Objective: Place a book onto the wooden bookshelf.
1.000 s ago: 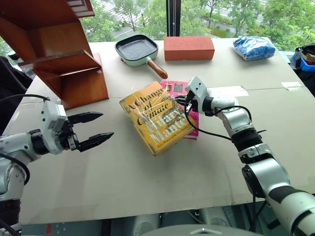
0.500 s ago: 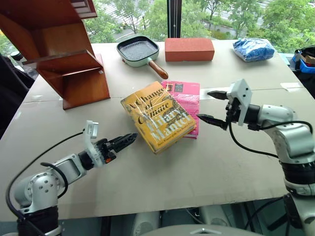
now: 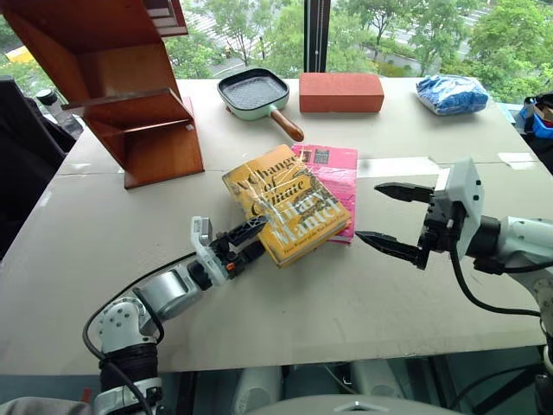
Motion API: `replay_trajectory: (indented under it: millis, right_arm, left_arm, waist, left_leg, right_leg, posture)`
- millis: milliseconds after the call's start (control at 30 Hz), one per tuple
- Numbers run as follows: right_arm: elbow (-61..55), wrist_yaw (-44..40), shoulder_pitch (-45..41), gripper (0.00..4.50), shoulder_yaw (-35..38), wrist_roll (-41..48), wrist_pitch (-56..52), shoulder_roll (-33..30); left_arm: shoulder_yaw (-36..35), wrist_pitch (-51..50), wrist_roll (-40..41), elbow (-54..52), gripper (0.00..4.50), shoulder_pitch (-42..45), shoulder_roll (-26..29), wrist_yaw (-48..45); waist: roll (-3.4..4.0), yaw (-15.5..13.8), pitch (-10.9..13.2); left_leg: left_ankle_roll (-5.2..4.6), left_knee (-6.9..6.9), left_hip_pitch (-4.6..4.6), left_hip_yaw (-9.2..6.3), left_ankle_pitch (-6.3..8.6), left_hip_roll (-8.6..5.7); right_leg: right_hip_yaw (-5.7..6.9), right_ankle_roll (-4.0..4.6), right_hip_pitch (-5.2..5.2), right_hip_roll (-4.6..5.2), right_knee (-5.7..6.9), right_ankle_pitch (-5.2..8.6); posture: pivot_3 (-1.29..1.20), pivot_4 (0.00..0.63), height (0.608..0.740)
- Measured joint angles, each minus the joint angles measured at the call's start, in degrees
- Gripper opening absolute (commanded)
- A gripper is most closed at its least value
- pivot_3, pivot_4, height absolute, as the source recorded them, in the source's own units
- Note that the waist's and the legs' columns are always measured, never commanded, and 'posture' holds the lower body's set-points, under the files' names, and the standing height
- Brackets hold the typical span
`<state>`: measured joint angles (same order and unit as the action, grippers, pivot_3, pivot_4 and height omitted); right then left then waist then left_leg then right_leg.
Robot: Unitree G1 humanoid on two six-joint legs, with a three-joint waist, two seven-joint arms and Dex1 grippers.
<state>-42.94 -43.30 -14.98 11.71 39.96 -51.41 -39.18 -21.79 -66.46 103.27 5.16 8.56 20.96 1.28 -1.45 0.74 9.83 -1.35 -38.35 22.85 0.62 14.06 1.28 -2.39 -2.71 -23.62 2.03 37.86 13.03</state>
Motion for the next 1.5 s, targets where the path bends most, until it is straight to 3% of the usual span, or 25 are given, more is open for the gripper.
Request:
replay_trajectory:
  millis: [67, 400, 733, 1000, 1233, 1367, 1500]
  right_arm:
    - [0.0, 0.9, 0.2, 4.45, 0.5, 0.7, 0.0, -0.4]
    - [0.0, 2.9, 0.5, 4.5, 0.5, 3.3, 0.5, -2.5]
    - [0.5, 3.3, 0.5, 4.5, 0.4, 5.1, 1.5, -3.3]
    - [4.1, 3.9, -3.7, 4.5, 0.5, 7.6, 3.0, -2.0]
    - [11.4, 4.4, -10.5, 4.5, 1.2, 10.7, 4.6, -0.1]
    - [13.3, 4.7, -13.5, 4.5, 1.1, 11.9, 5.2, 1.2]
    - [15.2, 5.4, -16.7, 4.5, 0.6, 13.0, 5.5, 3.1]
  left_arm:
    - [0.8, -0.4, 0.4, 0.5, 4.5, 0.1, 0.7, 0.0]
    - [2.4, -0.6, 2.1, 1.9, 0.11, 0.5, 1.0, -0.5]
    - [2.7, 1.0, 2.4, -1.4, 0.01, -1.0, 1.2, -1.5]
    - [3.8, 10.7, -17.8, -18.9, 0.01, 4.8, 7.5, -10.2]
    - [10.1, 26.5, -48.6, -25.9, 0.01, 18.0, 23.4, -24.7]
    - [20.5, 38.4, -71.6, -25.3, 0.01, 24.7, 35.2, -31.6]
    - [27.1, 49.2, -94.9, -19.8, 0.01, 33.1, 44.7, -32.5]
  waist:
    - [0.02, 0.0, 0.0]
    - [0.1, -0.3, -0.1]
    - [0.04, -0.3, 0.0]
    - [-0.13, -0.3, 0.1]
    - [-0.14, -0.2, 0.2]
    - [-0.22, -0.2, 0.3]
    - [-0.28, 0.0, 0.4]
  left_leg:
    - [0.0, 0.0, -0.02, 0.02, 0.0, 0.0]
    - [0.0, 0.02, 0.0, 0.04, 0.0, 0.0]
    - [-0.01, 0.07, 0.13, 0.02, 0.01, 0.05]
    - [0.0, 0.12, 0.39, 0.02, 0.01, 0.02]
    - [0.0, 0.25, 0.98, 0.21, 0.0, 0.01]
    - [-0.01, 0.5, 1.03, 0.29, 0.01, -0.01]
    - [-0.01, 0.76, 1.08, 0.38, 0.01, 0.0]
  right_leg:
    - [-0.02, 0.0, 0.01, 0.0, 0.0, 0.0]
    - [-0.04, 0.0, 0.03, 0.06, -0.13, 0.01]
    - [0.0, 0.0, 0.0, 0.15, -0.33, 0.01]
    - [0.04, 0.02, -0.16, 0.12, -0.55, -0.01]
    - [0.19, 0.02, -0.54, -0.03, -1.01, -0.04]
    - [0.15, -0.24, -0.62, -0.02, -1.16, -0.15]
    - [0.07, -0.29, -0.83, -0.04, -1.17, -0.16]
  posture:
    - [0.0, 0.15, 0.74]
    - [0.0, 0.15, 0.74]
    - [0.0, 0.15, 0.74]
    - [0.0, 0.15, 0.74]
    - [0.0, 0.15, 0.74]
    - [0.0, 0.15, 0.74]
    - [0.0, 0.15, 0.74]
